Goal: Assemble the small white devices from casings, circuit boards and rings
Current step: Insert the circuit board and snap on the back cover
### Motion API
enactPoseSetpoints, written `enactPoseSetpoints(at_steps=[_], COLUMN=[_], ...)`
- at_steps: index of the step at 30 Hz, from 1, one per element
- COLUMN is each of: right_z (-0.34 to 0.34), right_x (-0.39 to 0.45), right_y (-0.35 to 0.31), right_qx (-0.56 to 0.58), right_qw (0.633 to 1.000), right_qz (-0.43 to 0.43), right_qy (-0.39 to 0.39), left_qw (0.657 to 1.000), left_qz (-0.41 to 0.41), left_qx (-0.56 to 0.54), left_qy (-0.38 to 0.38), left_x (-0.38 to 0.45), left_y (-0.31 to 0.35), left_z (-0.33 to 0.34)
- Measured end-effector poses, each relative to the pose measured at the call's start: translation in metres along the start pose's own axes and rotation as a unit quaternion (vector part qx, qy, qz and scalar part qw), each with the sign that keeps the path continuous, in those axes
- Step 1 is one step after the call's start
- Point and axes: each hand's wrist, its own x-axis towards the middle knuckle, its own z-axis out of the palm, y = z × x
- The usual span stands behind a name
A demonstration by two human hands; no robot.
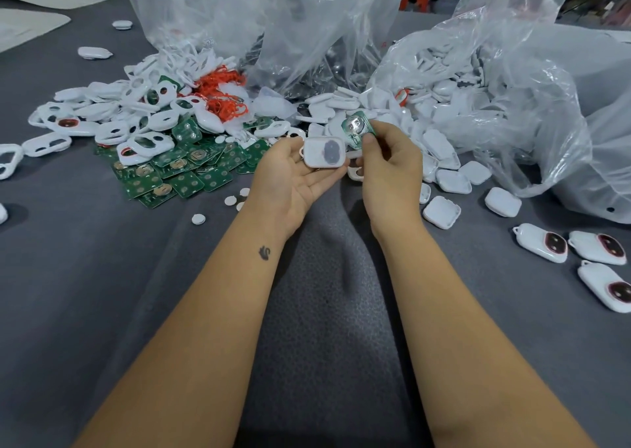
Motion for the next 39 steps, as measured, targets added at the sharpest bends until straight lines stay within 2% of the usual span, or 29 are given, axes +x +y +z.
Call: enactPoseSetpoints(at_steps=[6,10,15,33,39], right_z=[-0.0047,-0.0049,-0.0012,0.0014,0.0019], right_x=[0.0016,0.001,-0.0001,-0.0009,-0.0005], right_y=[-0.0056,-0.0044,-0.0024,-0.0018,-0.0022], right_qx=[0.071,0.034,-0.001,-0.04,-0.061], right_qw=[0.997,0.999,0.998,0.999,0.998], right_qz=[0.015,-0.01,0.0,-0.024,-0.008], right_qy=[-0.005,-0.038,-0.055,-0.028,-0.01], left_qw=[1.0,0.999,0.999,0.997,0.993], left_qz=[-0.001,0.003,0.008,0.012,0.017], left_qx=[0.021,0.03,0.051,0.076,0.116], left_qy=[-0.012,-0.009,-0.007,-0.021,-0.014], left_x=[0.0007,0.0015,0.001,0.0014,0.0032], left_y=[0.0006,-0.0002,-0.0011,-0.0028,-0.0046], left_z=[-0.0006,-0.0011,0.0004,-0.0012,-0.0012])
